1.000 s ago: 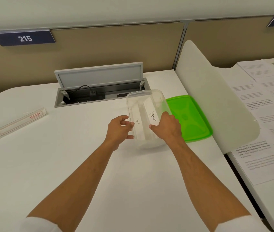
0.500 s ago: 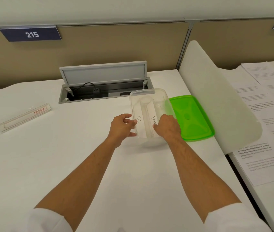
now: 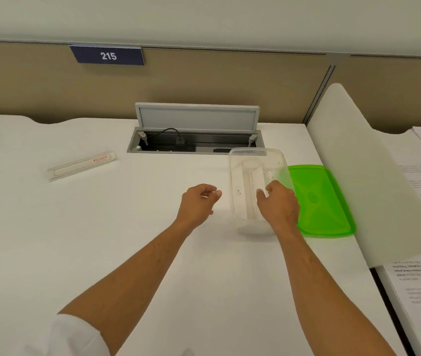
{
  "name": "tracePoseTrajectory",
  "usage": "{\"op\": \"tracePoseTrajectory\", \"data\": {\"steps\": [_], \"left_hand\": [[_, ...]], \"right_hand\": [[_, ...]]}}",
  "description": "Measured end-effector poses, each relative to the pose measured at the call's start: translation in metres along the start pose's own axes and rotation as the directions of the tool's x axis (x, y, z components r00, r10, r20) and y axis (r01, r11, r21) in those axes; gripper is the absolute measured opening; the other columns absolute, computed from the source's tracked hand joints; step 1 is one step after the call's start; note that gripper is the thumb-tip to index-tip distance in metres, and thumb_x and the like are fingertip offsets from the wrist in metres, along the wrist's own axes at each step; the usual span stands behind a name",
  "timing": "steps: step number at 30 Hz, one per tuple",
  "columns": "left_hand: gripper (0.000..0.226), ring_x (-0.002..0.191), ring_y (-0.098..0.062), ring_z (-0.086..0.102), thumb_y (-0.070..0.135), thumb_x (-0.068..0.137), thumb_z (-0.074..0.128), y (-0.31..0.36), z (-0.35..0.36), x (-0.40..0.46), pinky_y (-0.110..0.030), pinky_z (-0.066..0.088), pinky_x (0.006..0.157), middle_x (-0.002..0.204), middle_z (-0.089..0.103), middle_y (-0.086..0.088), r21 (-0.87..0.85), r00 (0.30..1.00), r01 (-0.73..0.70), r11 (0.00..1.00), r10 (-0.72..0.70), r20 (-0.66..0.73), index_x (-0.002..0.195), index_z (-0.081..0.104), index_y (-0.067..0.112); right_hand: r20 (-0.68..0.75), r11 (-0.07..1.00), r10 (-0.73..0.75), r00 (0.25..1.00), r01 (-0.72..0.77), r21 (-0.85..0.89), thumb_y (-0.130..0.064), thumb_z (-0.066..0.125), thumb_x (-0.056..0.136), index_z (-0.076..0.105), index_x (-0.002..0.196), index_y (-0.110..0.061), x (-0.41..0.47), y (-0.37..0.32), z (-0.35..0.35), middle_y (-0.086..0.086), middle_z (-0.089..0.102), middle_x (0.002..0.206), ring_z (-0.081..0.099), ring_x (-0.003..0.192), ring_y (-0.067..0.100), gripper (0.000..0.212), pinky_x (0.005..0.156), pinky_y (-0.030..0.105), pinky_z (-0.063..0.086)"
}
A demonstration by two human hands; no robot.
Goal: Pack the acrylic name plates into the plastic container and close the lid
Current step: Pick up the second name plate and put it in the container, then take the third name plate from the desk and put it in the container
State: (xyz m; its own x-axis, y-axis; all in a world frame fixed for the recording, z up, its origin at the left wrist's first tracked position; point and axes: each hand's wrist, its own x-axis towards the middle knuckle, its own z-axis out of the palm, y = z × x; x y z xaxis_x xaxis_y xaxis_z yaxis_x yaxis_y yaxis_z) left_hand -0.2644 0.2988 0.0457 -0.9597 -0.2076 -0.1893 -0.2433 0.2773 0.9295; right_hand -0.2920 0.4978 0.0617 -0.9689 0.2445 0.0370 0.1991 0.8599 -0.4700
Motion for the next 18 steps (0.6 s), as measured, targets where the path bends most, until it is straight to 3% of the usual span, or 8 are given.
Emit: {"op": "tracePoseTrajectory", "data": {"steps": [6,12,18], "left_hand": [[0.023,0.088,-0.011,0.066,0.027,0.09,0.066,-0.02,-0.053,-0.018,-0.037,0.058,0.083,0.095,0.068,0.004,0.03,0.993,0.007,1.0,-0.004,-0.118,0.107,0.07,0.012],[0.019,0.085,0.0,0.063,0.024,0.09,0.065,-0.047,-0.111,-0.038,-0.014,0.048,0.076,0.095,0.071,0.003,0.085,0.972,0.018,0.996,0.002,-0.236,0.105,0.07,0.015],[0.019,0.085,-0.001,0.063,0.023,0.09,0.065,-0.083,-0.186,-0.066,-0.01,0.045,0.074,0.094,0.07,0.004,0.119,0.937,0.092,0.989,-0.046,-0.346,0.105,0.07,0.013]], "right_hand": [[-0.093,0.96,-0.194,0.977,0.208,0.188,-0.038,0.06,0.091,0.066,0.11,-0.016,-0.022,-0.059,0.009,0.004,0.071,0.111,0.065,0.1,0.028,0.03,0.079,0.031,0.045],[0.054,0.909,-0.361,0.931,0.339,0.244,-0.042,0.056,0.094,0.062,0.117,-0.02,-0.053,-0.124,0.043,0.001,0.064,0.125,0.059,0.115,0.021,0.032,0.095,0.034,0.045],[0.188,0.863,-0.476,0.859,0.416,0.285,-0.043,0.055,0.094,0.059,0.122,-0.02,-0.096,-0.18,0.088,0.001,0.061,0.13,0.055,0.12,0.021,0.036,0.098,0.034,0.044]]}}
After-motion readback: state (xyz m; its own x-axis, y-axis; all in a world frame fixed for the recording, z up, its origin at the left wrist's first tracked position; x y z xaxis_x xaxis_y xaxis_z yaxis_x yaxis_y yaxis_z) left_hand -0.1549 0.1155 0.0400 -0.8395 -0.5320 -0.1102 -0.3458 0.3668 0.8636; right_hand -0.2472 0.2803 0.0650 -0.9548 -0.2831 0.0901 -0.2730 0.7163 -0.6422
